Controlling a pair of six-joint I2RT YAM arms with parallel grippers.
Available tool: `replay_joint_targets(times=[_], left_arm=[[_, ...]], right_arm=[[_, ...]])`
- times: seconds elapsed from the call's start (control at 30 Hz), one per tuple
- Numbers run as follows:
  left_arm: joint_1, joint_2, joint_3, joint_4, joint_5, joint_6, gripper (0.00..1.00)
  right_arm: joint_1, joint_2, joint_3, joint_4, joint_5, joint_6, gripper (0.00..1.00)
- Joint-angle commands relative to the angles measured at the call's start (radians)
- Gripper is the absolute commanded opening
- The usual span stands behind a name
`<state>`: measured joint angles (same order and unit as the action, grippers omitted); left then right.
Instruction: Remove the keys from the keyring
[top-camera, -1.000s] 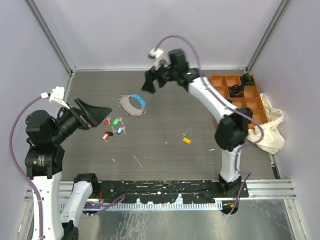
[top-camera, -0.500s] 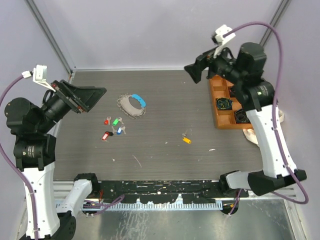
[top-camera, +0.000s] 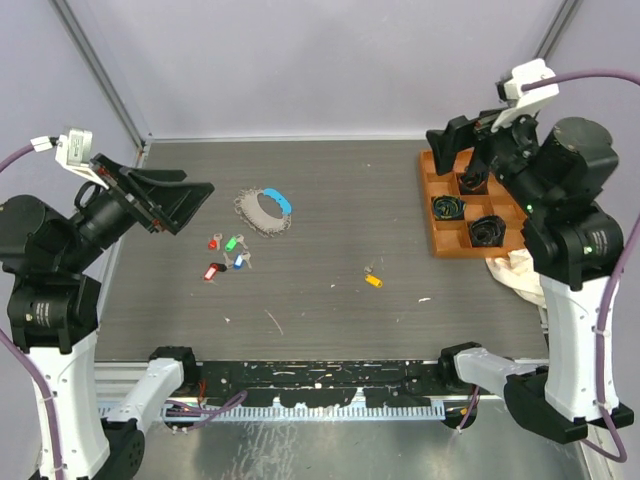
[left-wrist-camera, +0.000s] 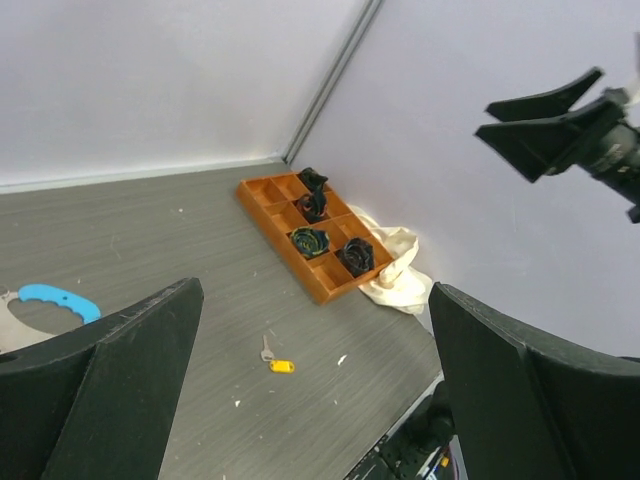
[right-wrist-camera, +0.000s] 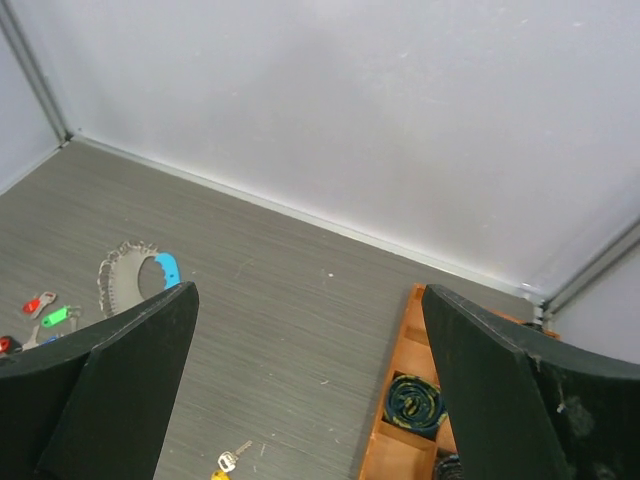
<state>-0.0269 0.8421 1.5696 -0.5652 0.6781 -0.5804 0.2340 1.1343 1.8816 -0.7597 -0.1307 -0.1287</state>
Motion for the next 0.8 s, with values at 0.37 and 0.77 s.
replay_joint_targets(times=[0.37,0.77], left_arm=[[-0.017,0.027,0.015,-0.05,-0.023,0.093,0.98],[-0.033,0.054,0.013,-0.052,-0.025,0.127,0.98]], right_arm=[[-0.024,0.0,0.082,-0.021,-0.001,-0.046,1.0],[-0.042,0.017,0.082,-0.016,-0.006,-0.043,1.0]])
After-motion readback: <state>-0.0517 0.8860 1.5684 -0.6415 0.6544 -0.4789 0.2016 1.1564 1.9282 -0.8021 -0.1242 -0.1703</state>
